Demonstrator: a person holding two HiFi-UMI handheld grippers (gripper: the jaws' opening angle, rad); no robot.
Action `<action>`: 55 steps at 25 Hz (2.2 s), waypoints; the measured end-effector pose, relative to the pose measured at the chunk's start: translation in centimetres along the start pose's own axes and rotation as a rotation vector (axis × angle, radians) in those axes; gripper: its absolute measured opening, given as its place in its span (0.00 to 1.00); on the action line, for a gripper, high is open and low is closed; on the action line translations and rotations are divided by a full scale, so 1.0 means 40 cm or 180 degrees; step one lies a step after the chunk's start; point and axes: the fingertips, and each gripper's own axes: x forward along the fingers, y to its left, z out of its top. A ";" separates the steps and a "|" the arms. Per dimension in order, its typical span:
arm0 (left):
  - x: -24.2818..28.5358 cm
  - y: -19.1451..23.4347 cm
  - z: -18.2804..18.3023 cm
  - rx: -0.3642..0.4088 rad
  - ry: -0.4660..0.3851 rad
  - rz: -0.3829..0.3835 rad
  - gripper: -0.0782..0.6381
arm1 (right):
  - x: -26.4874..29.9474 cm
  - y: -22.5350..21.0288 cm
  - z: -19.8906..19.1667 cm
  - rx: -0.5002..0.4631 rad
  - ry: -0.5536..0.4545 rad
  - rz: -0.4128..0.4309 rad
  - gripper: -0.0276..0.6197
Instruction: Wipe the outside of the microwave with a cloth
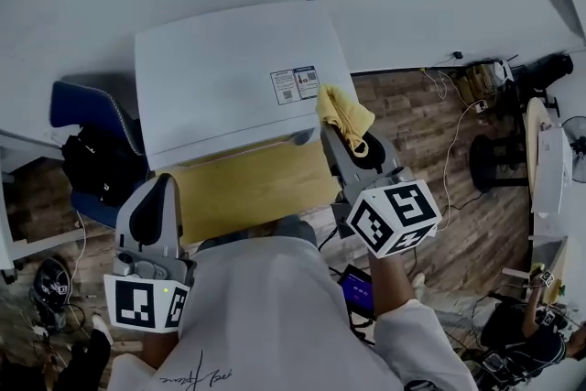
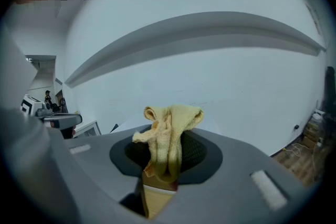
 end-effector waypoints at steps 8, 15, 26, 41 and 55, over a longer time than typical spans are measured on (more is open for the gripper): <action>-0.008 0.060 -0.024 0.0020 0.0051 -0.0111 0.11 | 0.115 -0.005 0.027 -0.0171 0.0257 -0.0098 0.23; -0.013 0.109 -0.018 -0.0032 0.0009 0.0021 0.11 | 0.243 -0.085 0.066 -0.0393 0.0532 -0.0212 0.23; 0.008 0.123 -0.011 -0.0117 -0.0040 0.0040 0.11 | 0.417 -0.235 0.100 -0.0423 0.0761 -0.0438 0.23; 0.051 0.131 -0.030 -0.0141 0.0029 0.0111 0.10 | 0.568 -0.386 0.080 -0.0711 0.1082 -0.0871 0.23; 0.051 0.166 -0.048 -0.0228 0.0028 0.0243 0.10 | 0.636 -0.376 0.059 -0.1092 0.1458 -0.1094 0.23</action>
